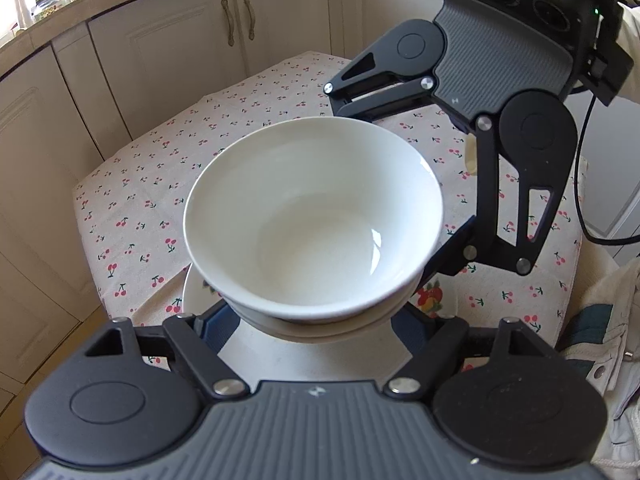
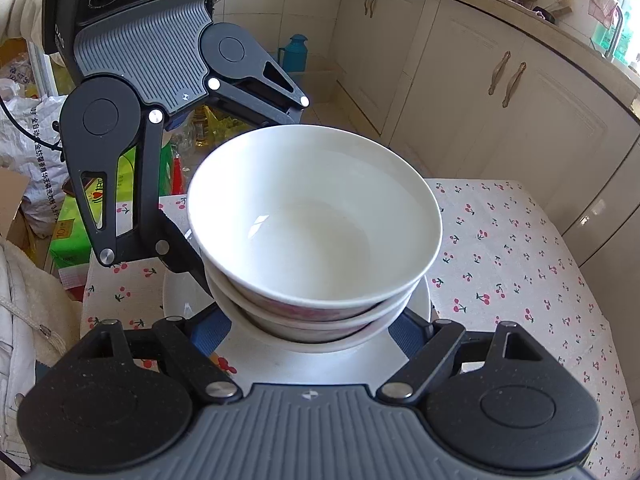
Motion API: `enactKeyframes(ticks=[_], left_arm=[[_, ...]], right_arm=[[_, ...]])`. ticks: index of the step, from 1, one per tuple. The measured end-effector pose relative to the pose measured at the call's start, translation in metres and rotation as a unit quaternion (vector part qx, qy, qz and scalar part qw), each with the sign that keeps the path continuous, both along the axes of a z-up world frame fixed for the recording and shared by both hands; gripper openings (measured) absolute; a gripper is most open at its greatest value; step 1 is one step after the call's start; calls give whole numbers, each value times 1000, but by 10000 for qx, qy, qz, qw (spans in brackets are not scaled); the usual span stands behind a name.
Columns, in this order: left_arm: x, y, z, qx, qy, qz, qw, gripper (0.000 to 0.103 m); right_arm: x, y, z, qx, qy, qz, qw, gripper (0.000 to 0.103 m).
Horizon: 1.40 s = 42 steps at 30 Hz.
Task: Organize plates and bowls
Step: 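Lower the stacked bowls onto the stacked white plates with both tools, then open both tools and withdraw them from the bowls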
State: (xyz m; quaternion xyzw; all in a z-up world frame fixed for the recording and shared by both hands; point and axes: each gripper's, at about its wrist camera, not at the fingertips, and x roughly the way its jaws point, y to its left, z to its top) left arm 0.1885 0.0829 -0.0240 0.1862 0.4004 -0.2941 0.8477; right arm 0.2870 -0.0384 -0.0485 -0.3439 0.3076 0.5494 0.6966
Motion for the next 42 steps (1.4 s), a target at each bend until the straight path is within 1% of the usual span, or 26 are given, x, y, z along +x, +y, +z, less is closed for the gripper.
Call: enactKeyframes(ticks=[12, 21, 23, 24, 25, 27, 30, 32, 35, 37, 40, 41, 42], left_arm=[[8, 8, -11, -98, 199, 77, 9997, 82], [2, 5, -15, -18, -18, 47, 10000, 82], [0, 7, -14, -102, -59, 158, 9998, 90], [-1, 10, -13, -193, -96, 240, 9995, 96], [-3, 13, -10, -295, -133, 335, 9989, 98], [-7, 16, -7, -334, -208, 453, 9982, 99], [-23, 17, -3, -222, -496, 684, 9962, 100], [-34, 18, 0, -282, -562, 786, 9949, 101], [-54, 18, 7, -341, -859, 1070, 9900, 101], [-70, 16, 16, -494, -1216, 1279, 9831, 102], [-90, 11, 27, -929, -1638, 1588, 9692, 102], [-96, 9, 29, -1077, -1779, 1705, 9632, 102], [-103, 6, 31, -1211, -1935, 1881, 9553, 102]], right_arm=[[7, 7, -8, -81, 207, -38, 9997, 88], [5, 9, -11, -121, 201, -118, 9997, 89], [6, 7, -12, -99, 241, -208, 9994, 94], [5, 6, -12, -49, 222, -225, 9995, 100], [3, 3, -10, 9, 199, -250, 9995, 101], [2, -1, -6, 84, 181, -340, 9992, 102], [-4, -8, 1, 146, 76, -547, 9984, 103], [-12, -15, 5, 151, -46, -750, 9971, 103], [-26, -26, 10, 151, -97, -1121, 9935, 103], [-37, -33, 13, 139, -182, -1488, 9886, 103], [-54, -43, 22, 280, -403, -2176, 9748, 103], [-61, -47, 25, 391, -504, -2492, 9663, 103], [-66, -50, 28, 480, -545, -2755, 9586, 103]])
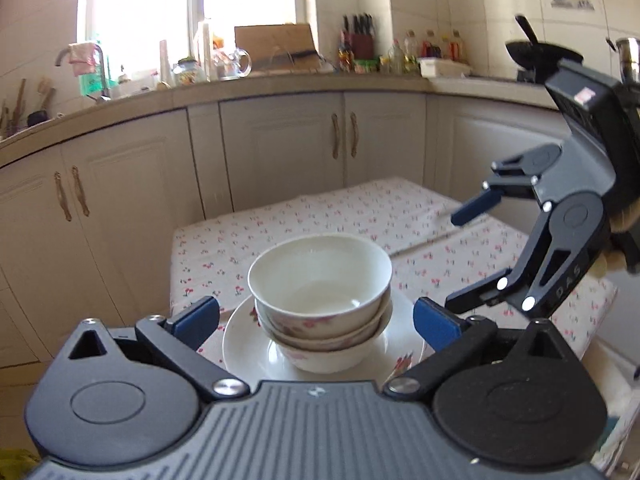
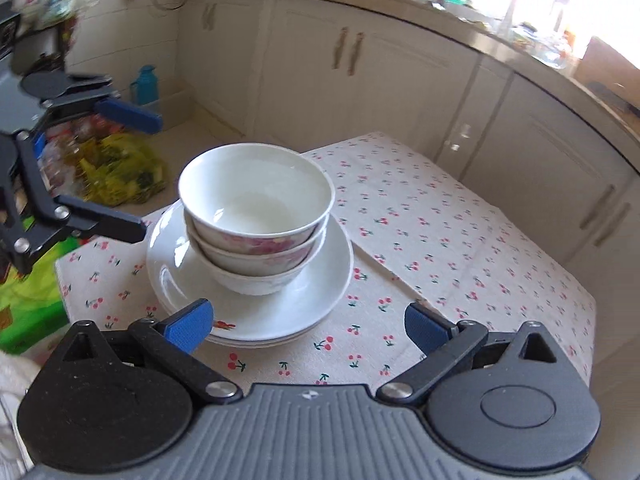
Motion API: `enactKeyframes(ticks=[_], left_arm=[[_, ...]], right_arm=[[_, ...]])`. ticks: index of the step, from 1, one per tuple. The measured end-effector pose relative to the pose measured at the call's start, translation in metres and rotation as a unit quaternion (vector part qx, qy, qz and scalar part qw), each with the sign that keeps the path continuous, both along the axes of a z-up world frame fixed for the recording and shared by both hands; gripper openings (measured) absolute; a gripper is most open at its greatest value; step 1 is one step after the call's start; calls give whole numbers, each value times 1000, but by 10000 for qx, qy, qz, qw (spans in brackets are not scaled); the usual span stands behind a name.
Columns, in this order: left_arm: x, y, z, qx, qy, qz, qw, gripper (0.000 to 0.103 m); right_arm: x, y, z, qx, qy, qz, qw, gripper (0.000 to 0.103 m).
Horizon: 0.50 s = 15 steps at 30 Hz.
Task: Organize plates and bowls
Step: 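Open both tools and withdraw them from the bowls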
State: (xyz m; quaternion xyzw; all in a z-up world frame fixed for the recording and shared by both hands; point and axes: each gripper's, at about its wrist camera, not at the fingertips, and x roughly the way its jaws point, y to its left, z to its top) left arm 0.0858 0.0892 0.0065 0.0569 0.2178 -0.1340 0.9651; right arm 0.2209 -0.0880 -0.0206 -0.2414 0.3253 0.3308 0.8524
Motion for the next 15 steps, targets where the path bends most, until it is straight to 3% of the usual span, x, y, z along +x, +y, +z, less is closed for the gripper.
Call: enactKeyframes(ticks=[2, 7, 11, 15], left_arm=[[-8, -8, 2, -141, -86, 222, 9996, 102], [-27, -30, 9, -301, 239, 955, 9947, 102], [-39, -37, 10, -473, 478, 1413, 9877, 102], [-54, -41, 10, -359, 667, 1609, 9841, 102]], right_arm=[[-10, -4, 2, 180, -35, -599, 9980, 103], [-39, -8, -4, 193, -248, -1793, 9833, 103], [-65, -13, -5, 275, -432, -2285, 9722, 103], [-87, -22, 1, 586, -413, -2450, 9669, 103]])
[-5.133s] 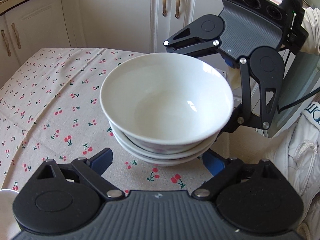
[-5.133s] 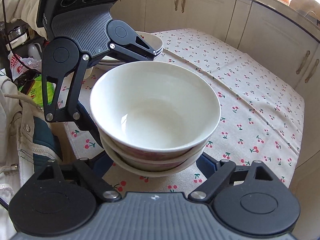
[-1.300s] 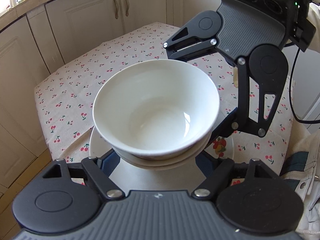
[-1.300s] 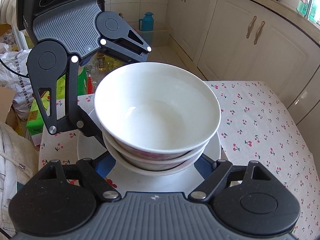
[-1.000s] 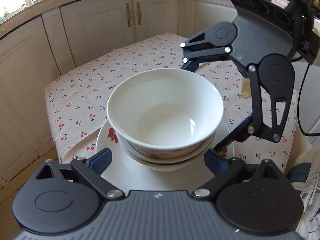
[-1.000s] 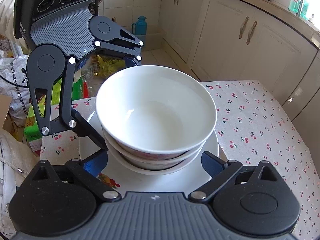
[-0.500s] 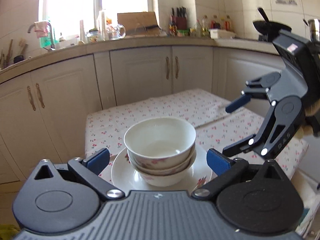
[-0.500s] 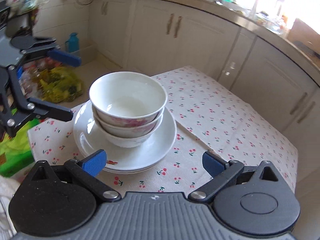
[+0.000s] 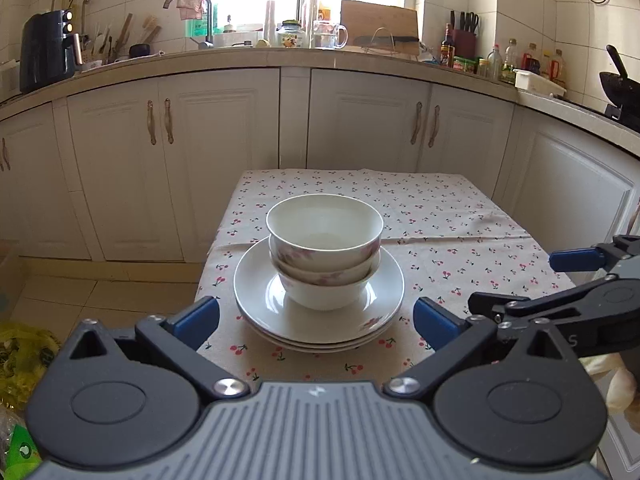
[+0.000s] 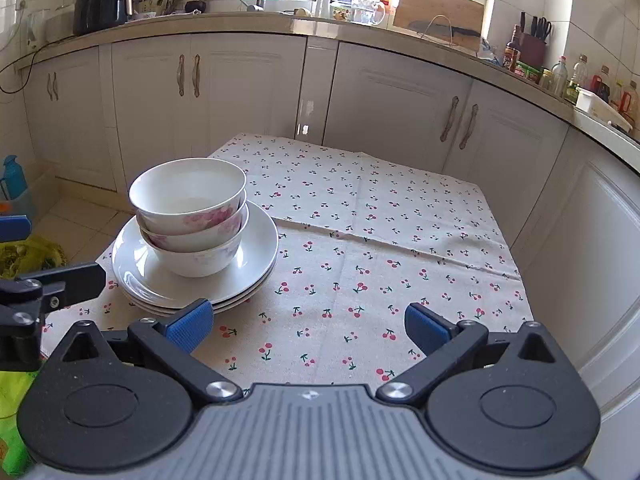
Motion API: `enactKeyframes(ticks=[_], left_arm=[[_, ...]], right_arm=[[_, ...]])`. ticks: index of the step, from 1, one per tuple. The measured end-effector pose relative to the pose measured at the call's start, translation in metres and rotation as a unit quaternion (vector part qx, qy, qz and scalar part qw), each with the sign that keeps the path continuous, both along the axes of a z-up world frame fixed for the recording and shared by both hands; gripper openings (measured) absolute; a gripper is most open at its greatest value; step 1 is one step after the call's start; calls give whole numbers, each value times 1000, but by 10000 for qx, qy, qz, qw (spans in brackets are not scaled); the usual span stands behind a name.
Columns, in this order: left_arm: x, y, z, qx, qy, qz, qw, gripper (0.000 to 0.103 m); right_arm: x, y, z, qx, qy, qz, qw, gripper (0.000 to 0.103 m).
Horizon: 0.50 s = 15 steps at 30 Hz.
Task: Organize plates and bowls
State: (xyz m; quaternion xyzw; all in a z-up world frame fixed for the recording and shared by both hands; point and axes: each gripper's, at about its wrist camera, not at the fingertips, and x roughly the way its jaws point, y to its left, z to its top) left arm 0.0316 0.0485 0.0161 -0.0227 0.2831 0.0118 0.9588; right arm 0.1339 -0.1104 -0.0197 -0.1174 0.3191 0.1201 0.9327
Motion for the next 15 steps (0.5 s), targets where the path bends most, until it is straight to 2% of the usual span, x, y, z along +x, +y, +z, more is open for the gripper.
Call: enactKeyframes(ticks=[8, 15], left_arm=[[-22, 2, 10, -249, -335, 57, 9991, 102], [-31, -7, 19, 3, -685, 64, 9976, 102]], right_arm=[[-31, 2, 19, 148, -388, 6, 9991, 103], [-38, 2, 25, 227, -542, -14, 9983, 103]])
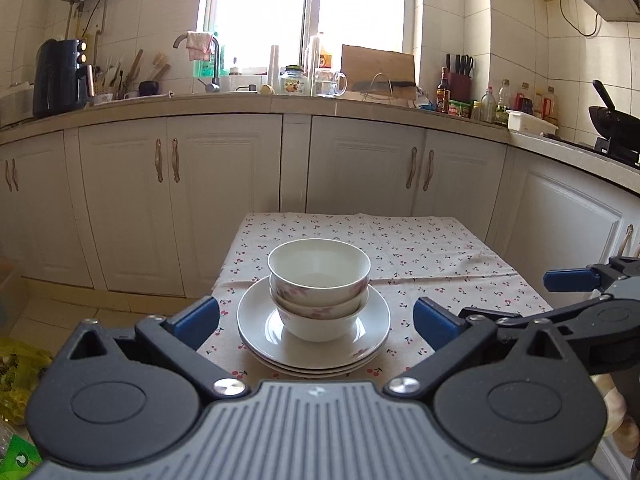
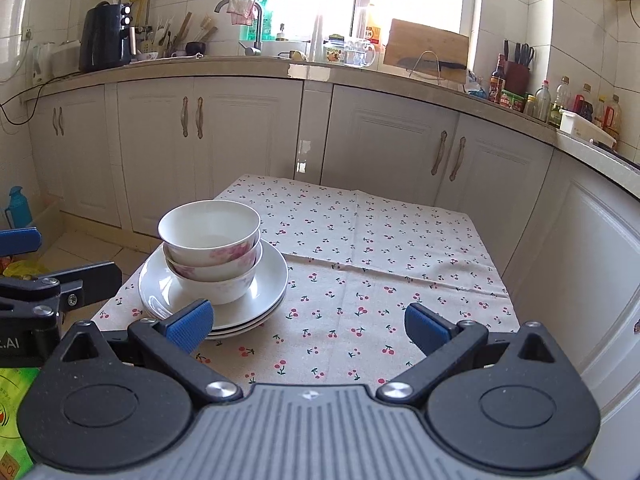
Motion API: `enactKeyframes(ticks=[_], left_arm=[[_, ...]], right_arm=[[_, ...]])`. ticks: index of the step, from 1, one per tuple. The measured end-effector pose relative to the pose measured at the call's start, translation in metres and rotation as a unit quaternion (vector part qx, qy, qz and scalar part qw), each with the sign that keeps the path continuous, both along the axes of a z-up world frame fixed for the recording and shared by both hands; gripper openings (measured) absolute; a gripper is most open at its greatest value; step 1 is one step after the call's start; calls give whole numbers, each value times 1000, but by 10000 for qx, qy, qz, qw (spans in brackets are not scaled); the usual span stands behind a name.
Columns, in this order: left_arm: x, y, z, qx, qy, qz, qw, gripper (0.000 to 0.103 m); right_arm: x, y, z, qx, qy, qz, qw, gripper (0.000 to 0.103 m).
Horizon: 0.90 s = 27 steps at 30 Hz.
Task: Organize plates and bowls
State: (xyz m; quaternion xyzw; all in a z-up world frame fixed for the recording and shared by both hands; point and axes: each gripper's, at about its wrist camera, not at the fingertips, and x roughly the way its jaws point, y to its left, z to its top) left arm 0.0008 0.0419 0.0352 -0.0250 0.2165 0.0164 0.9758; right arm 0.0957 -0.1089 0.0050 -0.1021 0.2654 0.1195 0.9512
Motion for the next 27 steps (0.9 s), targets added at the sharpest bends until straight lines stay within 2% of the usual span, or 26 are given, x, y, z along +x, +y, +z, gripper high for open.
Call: enactKeyframes(ticks=[5, 13, 27], left_arm=[[-1, 1, -2, 28, -47, 72, 10000, 102], [8, 5, -11, -148, 499, 264, 9983, 102], [7, 4, -11, -185, 633, 273, 9975, 102]], right_arm=[[0, -2, -1, 71, 2, -33, 10000, 103], [3, -3, -3, 93, 46, -89, 9999, 103], [4, -3, -3, 105, 65, -107, 9999, 103]])
